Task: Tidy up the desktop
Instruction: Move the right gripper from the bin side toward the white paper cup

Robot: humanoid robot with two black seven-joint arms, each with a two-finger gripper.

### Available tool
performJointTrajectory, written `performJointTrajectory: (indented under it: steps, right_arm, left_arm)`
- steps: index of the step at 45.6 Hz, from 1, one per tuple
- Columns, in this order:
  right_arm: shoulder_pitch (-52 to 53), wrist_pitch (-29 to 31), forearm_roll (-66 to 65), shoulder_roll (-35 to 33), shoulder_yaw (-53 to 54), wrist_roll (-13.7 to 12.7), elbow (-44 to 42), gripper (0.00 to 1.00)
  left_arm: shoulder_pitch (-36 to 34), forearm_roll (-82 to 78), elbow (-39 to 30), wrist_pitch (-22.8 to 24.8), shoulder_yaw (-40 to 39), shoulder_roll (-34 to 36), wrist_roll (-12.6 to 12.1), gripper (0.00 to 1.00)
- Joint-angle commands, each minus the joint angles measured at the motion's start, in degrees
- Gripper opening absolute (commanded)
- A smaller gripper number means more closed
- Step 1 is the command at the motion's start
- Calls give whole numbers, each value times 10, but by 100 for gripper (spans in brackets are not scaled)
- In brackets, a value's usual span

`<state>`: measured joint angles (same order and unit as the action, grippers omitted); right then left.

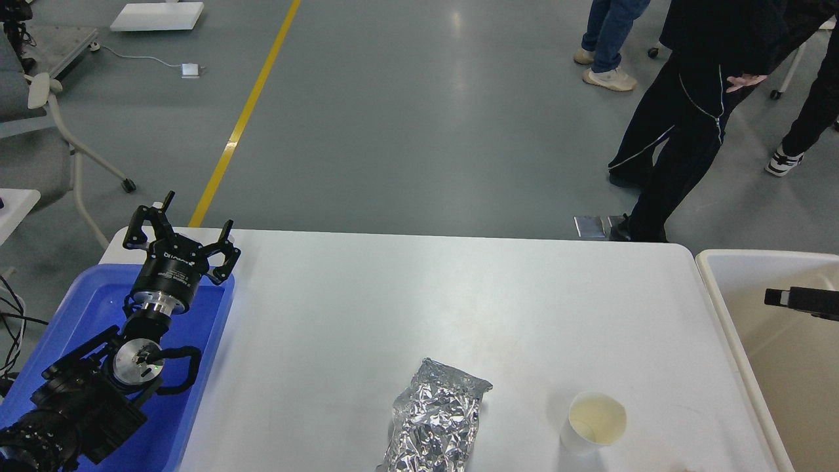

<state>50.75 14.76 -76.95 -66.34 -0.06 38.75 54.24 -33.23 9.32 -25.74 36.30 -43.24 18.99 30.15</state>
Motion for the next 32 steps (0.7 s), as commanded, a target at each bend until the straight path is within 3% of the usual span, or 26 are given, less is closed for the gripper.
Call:
performJointTrajectory:
  steps: [1,14,25,32]
  right_arm:
    - [4,-18,-112,-83,-30,18,146,100]
    - [35,-36,-142,-122,-18,18,294,100]
    - [83,-34,-138,-84,-19,11,328,100]
    - [77,-34,-137,-46,-20,-8,325,100]
  left_arm:
    - [0,0,0,0,0,0,0,100]
    - [0,0,0,0,0,0,0,100]
    - [0,0,0,0,0,0,0,100]
    - [0,0,0,0,0,0,0,100]
